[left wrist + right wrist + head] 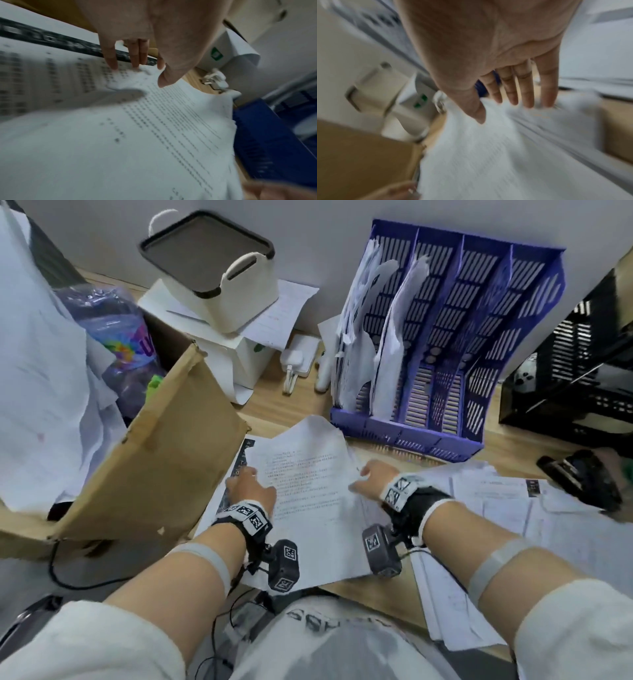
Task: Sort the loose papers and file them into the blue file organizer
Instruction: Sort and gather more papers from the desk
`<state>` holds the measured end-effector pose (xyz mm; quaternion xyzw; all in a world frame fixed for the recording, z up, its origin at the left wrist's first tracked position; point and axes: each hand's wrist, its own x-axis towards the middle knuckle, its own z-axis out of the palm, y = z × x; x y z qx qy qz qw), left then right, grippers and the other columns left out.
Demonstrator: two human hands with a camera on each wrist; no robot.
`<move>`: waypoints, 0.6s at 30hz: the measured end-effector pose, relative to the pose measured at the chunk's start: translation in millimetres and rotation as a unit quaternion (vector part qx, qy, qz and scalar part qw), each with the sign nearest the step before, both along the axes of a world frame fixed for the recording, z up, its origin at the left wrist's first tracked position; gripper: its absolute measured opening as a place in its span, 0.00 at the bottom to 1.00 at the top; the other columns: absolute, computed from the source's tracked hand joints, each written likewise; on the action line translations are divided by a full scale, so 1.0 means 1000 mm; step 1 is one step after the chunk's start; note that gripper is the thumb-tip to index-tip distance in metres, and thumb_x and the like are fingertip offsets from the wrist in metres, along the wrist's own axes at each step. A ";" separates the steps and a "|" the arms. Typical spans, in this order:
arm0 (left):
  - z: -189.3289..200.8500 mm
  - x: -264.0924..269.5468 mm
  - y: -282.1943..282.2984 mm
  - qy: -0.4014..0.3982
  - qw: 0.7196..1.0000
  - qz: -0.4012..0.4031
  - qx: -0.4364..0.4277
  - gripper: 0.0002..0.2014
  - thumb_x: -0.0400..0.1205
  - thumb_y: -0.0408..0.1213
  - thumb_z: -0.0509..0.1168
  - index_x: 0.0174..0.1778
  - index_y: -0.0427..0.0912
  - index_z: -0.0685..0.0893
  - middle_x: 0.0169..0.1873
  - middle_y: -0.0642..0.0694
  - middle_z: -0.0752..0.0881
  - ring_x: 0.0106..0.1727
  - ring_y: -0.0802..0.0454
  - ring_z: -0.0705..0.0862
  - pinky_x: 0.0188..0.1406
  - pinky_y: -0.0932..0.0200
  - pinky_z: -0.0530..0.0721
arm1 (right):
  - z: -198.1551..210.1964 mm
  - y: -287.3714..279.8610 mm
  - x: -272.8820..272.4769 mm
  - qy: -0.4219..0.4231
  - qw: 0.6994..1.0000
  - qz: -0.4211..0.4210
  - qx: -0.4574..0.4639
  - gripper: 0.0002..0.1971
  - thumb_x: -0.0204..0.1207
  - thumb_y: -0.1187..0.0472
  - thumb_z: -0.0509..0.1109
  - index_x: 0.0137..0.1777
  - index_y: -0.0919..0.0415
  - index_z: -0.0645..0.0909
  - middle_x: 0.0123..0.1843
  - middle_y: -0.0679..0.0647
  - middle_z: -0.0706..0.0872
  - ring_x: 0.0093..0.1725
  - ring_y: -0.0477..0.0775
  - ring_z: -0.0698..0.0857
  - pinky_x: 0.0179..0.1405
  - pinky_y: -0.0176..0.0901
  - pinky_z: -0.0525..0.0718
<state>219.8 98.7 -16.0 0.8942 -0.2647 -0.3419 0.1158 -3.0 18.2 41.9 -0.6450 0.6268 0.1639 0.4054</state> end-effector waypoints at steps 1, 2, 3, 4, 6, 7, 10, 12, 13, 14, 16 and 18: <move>-0.003 0.006 0.008 0.007 1.000 0.014 0.019 0.26 0.75 0.40 0.68 0.71 0.48 0.72 0.70 0.39 0.69 0.64 0.34 0.80 0.67 0.44 0.80 | -0.007 0.015 0.001 0.035 0.999 0.029 -0.008 0.29 0.75 0.51 0.69 0.73 0.63 0.71 0.53 0.61 0.85 0.50 0.61 0.83 0.46 0.44 0.81; -0.003 0.010 0.015 0.018 0.999 0.019 0.026 0.29 0.74 0.42 0.68 0.73 0.47 0.70 0.70 0.39 0.70 0.65 0.34 0.80 0.67 0.42 0.80 | -0.014 0.028 0.002 0.056 0.997 0.042 -0.023 0.33 0.76 0.51 0.68 0.78 0.61 0.64 0.53 0.60 0.82 0.53 0.62 0.82 0.47 0.45 0.80; -0.003 0.013 0.020 0.034 0.999 0.022 0.019 0.31 0.74 0.42 0.68 0.73 0.46 0.69 0.70 0.40 0.73 0.65 0.35 0.81 0.67 0.42 0.80 | -0.019 0.039 0.002 0.058 0.997 0.037 -0.037 0.35 0.76 0.51 0.68 0.80 0.60 0.59 0.54 0.61 0.80 0.55 0.63 0.81 0.49 0.46 0.81; -0.002 0.014 0.025 0.058 0.998 0.022 0.003 0.29 0.74 0.41 0.69 0.72 0.44 0.70 0.67 0.41 0.77 0.63 0.37 0.82 0.64 0.45 0.82 | -0.024 0.046 0.002 0.040 0.998 0.013 -0.036 0.35 0.76 0.52 0.69 0.80 0.60 0.58 0.55 0.61 0.78 0.54 0.63 0.82 0.49 0.47 0.81; 0.001 0.013 0.032 0.127 0.992 0.011 -0.021 0.15 0.78 0.36 0.69 0.60 0.40 0.79 0.53 0.44 0.85 0.51 0.43 0.85 0.48 0.54 0.83 | -0.031 0.055 0.002 -0.020 0.998 -0.057 -0.004 0.33 0.77 0.55 0.71 0.77 0.60 0.59 0.54 0.58 0.76 0.41 0.54 0.81 0.36 0.41 0.79; 0.001 0.012 0.036 0.148 0.989 -0.006 -0.026 0.08 0.78 0.35 0.68 0.52 0.39 0.83 0.46 0.45 0.87 0.45 0.44 0.85 0.41 0.57 0.82 | -0.034 0.059 0.001 -0.038 0.996 -0.082 0.008 0.31 0.76 0.56 0.71 0.75 0.59 0.62 0.54 0.56 0.77 0.37 0.50 0.79 0.31 0.39 0.76; 0.000 0.010 0.047 0.147 0.986 -0.069 -0.034 0.06 0.80 0.35 0.66 0.39 0.40 0.83 0.33 0.45 0.85 0.37 0.45 0.83 0.35 0.59 0.79 | -0.044 0.071 -0.003 -0.059 0.993 -0.101 -0.017 0.14 0.74 0.57 0.70 0.58 0.58 0.79 0.57 0.58 0.87 0.46 0.57 0.84 0.44 0.43 0.83; -0.004 0.010 0.053 0.133 0.986 -0.093 -0.025 0.11 0.83 0.37 0.64 0.35 0.41 0.79 0.32 0.43 0.83 0.37 0.44 0.81 0.38 0.57 0.78 | -0.047 0.077 -0.011 -0.078 0.987 -0.128 -0.050 0.10 0.74 0.60 0.68 0.54 0.58 0.84 0.51 0.58 0.89 0.48 0.60 0.84 0.47 0.43 0.83; -0.008 0.011 0.055 0.137 0.986 -0.092 -0.024 0.13 0.84 0.38 0.63 0.33 0.43 0.77 0.31 0.42 0.83 0.37 0.43 0.81 0.37 0.57 0.78 | -0.045 0.078 -0.016 -0.080 0.984 -0.147 -0.068 0.10 0.75 0.61 0.66 0.53 0.57 0.85 0.48 0.57 0.88 0.46 0.60 0.84 0.45 0.43 0.82; -0.010 0.011 0.058 0.148 0.985 -0.086 -0.030 0.13 0.84 0.38 0.63 0.32 0.43 0.77 0.29 0.42 0.83 0.34 0.43 0.82 0.35 0.57 0.79 | -0.042 0.080 -0.021 -0.077 0.980 -0.162 -0.085 0.09 0.76 0.62 0.65 0.51 0.56 0.86 0.45 0.57 0.87 0.44 0.60 0.83 0.42 0.42 0.81; -0.012 0.010 0.063 0.184 0.980 -0.061 -0.039 0.09 0.84 0.36 0.63 0.39 0.41 0.82 0.24 0.43 0.83 0.25 0.44 0.80 0.24 0.61 0.79 | -0.039 0.080 -0.035 -0.070 0.972 -0.191 -0.116 0.09 0.77 0.63 0.62 0.47 0.55 0.84 0.40 0.57 0.85 0.41 0.61 0.81 0.32 0.39 0.75; -0.013 0.007 0.065 0.200 0.977 -0.049 -0.048 0.06 0.84 0.34 0.63 0.45 0.38 0.85 0.23 0.43 0.84 0.20 0.48 0.78 0.15 0.66 0.75 | -0.036 0.079 -0.051 -0.061 0.964 -0.216 -0.142 0.09 0.79 0.64 0.60 0.45 0.57 0.82 0.39 0.59 0.83 0.40 0.61 0.80 0.30 0.40 0.71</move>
